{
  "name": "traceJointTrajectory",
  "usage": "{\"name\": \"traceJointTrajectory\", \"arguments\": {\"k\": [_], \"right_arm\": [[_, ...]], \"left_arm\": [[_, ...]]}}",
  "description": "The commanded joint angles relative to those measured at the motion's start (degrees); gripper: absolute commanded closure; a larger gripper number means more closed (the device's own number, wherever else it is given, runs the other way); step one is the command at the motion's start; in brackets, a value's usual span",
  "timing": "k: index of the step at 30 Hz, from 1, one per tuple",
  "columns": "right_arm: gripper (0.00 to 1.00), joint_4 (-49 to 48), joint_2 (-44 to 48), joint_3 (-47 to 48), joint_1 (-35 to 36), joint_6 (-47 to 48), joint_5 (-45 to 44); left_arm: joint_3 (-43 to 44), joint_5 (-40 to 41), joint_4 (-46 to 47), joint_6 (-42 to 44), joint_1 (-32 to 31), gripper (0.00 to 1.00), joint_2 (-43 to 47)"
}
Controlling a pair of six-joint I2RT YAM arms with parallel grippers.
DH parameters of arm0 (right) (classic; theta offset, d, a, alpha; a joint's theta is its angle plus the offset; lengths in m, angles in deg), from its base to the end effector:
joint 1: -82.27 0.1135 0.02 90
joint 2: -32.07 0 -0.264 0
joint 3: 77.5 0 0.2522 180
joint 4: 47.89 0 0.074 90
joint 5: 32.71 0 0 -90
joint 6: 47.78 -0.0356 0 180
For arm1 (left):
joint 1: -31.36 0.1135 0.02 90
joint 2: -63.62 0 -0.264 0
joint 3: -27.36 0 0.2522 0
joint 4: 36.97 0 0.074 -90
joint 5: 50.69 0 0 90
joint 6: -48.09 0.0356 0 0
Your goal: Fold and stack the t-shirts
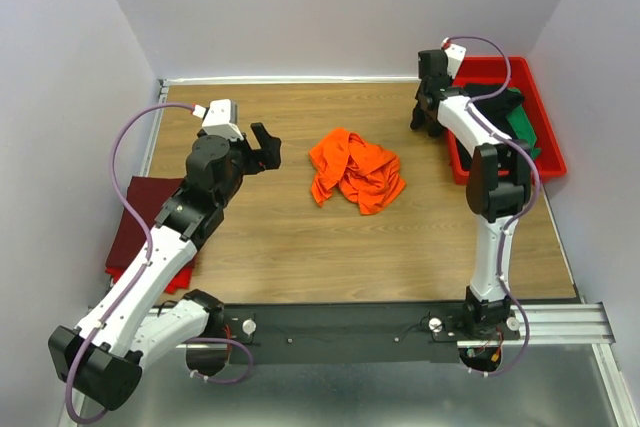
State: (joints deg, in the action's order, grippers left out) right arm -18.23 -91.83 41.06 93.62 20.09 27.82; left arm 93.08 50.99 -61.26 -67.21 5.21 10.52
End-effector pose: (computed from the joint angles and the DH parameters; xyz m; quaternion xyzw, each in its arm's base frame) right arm 0.4979 0.0821 0.2489 0.1975 0.8430 -0.0874 0.4926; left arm 0.1955 -0.0879 0.3577 -0.0585 0.7718 -0.2016 0.6003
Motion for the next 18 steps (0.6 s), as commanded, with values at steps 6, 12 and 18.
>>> {"name": "traceJointTrajectory", "arguments": {"k": [6, 12, 18], "right_arm": [[1.0, 0.5, -1.5, 2.6, -3.7, 0.3, -2.3], [0.99, 1.9, 2.2, 3.2, -10.1, -0.5, -2.8], [0.99, 2.3, 5.2, 0.9, -15.9, -2.0, -2.8]], "left_arm": [[0.9, -1.9, 0.6, 0.9, 0.6, 0.04, -0.9], [1.1, -2.2, 0.6, 1.1, 0.8, 0.04, -1.0], [0.9, -2.7, 0.8, 1.4, 0.9, 0.04, -1.3]]}}
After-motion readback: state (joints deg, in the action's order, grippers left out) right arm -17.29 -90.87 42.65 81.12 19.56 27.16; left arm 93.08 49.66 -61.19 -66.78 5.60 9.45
